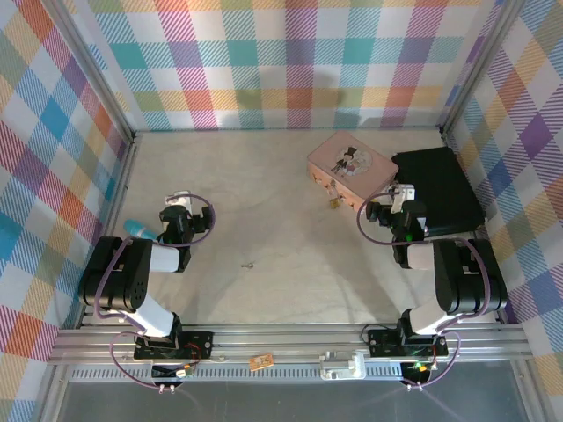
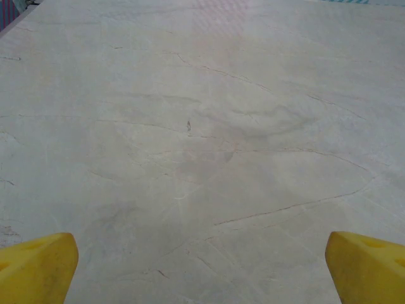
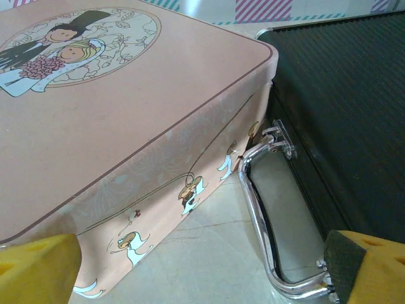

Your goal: Unlock a padlock with a key

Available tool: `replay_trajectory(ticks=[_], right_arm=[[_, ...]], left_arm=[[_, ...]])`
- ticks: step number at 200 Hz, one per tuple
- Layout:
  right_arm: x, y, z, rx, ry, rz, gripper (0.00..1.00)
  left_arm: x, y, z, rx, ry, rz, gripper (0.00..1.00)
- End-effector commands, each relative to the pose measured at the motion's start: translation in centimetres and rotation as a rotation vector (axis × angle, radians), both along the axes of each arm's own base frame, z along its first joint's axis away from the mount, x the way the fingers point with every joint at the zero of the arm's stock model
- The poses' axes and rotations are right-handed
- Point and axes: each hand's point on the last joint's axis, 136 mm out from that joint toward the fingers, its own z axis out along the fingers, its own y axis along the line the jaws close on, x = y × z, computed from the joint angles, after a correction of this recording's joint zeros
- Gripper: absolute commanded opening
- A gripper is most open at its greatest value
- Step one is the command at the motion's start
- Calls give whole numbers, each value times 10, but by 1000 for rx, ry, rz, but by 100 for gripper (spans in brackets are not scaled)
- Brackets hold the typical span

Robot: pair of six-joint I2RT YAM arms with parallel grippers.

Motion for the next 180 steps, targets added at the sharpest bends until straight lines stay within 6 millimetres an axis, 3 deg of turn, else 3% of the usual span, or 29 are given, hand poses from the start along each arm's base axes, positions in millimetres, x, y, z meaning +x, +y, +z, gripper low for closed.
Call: replay_trajectory(ticks=[1,180], right_arm=[[2,6,4,13,-15,22,99],[2,5,5,13,-18,16,99]], left_arm=[[6,-2,11,2,-40,5,100],[6,-3,13,-2,-50,-4,100]])
